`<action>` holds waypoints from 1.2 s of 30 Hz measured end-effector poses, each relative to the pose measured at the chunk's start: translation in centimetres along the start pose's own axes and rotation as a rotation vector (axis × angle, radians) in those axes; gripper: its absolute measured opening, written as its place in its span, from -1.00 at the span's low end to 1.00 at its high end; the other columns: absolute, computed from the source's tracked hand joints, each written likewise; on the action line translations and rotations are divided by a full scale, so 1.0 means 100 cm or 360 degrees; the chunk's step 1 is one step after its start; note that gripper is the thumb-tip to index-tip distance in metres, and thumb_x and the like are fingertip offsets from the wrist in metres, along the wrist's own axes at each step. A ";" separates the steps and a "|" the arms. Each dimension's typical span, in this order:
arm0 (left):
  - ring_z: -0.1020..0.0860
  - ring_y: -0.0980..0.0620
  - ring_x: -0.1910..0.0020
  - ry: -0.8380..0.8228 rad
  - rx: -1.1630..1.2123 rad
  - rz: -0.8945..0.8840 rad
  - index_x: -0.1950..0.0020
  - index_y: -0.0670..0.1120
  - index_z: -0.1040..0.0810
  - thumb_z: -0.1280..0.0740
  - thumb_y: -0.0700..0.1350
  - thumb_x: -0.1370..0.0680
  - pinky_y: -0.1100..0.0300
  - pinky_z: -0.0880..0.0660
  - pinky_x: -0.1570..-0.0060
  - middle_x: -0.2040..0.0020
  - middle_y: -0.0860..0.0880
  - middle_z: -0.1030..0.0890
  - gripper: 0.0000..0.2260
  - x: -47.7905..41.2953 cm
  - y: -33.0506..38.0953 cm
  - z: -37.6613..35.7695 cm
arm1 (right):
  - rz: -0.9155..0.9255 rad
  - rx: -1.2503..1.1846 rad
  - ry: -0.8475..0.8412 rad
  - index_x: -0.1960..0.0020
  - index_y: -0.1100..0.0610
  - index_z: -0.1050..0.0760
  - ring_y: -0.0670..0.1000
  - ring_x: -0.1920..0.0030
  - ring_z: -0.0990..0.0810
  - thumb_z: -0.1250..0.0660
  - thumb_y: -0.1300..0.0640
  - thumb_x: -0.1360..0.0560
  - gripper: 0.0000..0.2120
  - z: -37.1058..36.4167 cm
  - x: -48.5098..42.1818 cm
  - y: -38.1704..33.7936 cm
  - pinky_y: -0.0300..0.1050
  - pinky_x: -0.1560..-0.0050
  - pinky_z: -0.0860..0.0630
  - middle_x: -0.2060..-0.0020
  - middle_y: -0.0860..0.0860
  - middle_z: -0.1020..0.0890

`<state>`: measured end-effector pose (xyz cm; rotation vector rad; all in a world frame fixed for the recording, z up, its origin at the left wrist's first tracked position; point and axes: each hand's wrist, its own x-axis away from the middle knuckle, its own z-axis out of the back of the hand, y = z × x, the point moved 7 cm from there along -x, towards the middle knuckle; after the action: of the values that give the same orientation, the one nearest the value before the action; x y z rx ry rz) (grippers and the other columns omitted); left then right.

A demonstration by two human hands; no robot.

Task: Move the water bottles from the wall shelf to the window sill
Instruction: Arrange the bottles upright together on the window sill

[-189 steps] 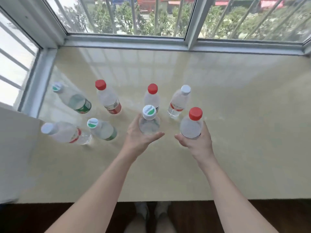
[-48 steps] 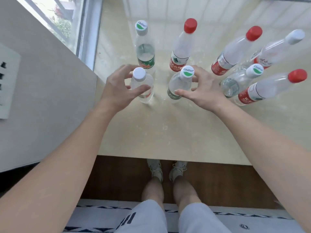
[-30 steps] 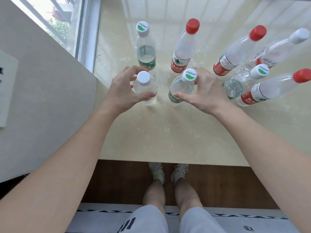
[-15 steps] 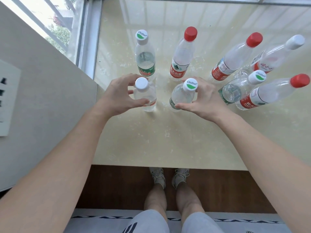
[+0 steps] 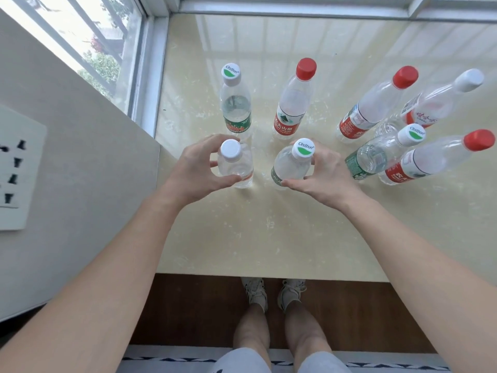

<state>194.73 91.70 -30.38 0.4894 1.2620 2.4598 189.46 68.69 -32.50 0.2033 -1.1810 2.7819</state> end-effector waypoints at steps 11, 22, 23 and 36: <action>-0.36 0.16 -0.38 -0.0167 -0.0347 0.0158 -0.54 0.11 -0.23 -0.58 -0.12 -0.36 0.19 -0.37 -0.27 -0.40 0.09 -0.39 -0.16 0.012 -0.012 0.020 | -0.0178 0.0004 -0.0295 -0.56 -0.11 -0.21 0.01 -0.32 -0.48 -0.53 0.25 -0.36 -0.11 0.017 0.007 0.012 0.03 -0.26 -0.53 -0.36 -0.11 -0.44; -0.48 0.11 -0.27 0.0360 -0.0222 0.0325 -0.41 0.01 -0.40 -0.51 0.05 -0.44 0.03 -0.46 -0.29 -0.36 0.06 -0.47 -0.41 -0.065 -0.004 0.072 | -0.0312 0.0058 0.0192 -0.49 0.11 -0.33 0.08 -0.29 -0.53 -0.54 -0.09 -0.41 -0.24 0.071 -0.063 -0.006 0.04 -0.33 -0.44 -0.33 0.09 -0.52; -0.48 0.12 -0.27 0.0350 -0.0196 0.0302 -0.42 0.03 -0.39 -0.53 0.07 -0.42 0.03 -0.46 -0.28 -0.37 0.08 -0.45 -0.38 -0.075 -0.001 0.067 | -0.0319 0.0051 0.0196 -0.50 0.10 -0.30 0.06 -0.30 -0.51 -0.55 -0.12 -0.39 -0.20 0.069 -0.070 -0.007 0.01 -0.33 -0.42 -0.34 0.09 -0.50; -0.57 0.09 -0.19 0.0096 -0.0084 0.0210 -0.24 0.06 -0.56 -0.53 0.02 -0.42 0.15 -0.49 -0.16 -0.19 0.04 -0.59 -0.59 -0.126 -0.003 0.036 | -0.0298 -0.0141 0.0336 -0.15 0.01 -0.56 0.05 -0.03 -0.63 -0.56 -0.30 -0.25 -0.40 0.047 -0.120 0.003 0.02 -0.11 -0.55 -0.09 -0.03 -0.64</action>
<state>207.49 88.92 -30.58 0.5029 1.2204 2.6290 201.57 64.45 -31.44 0.0106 -1.1651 2.5124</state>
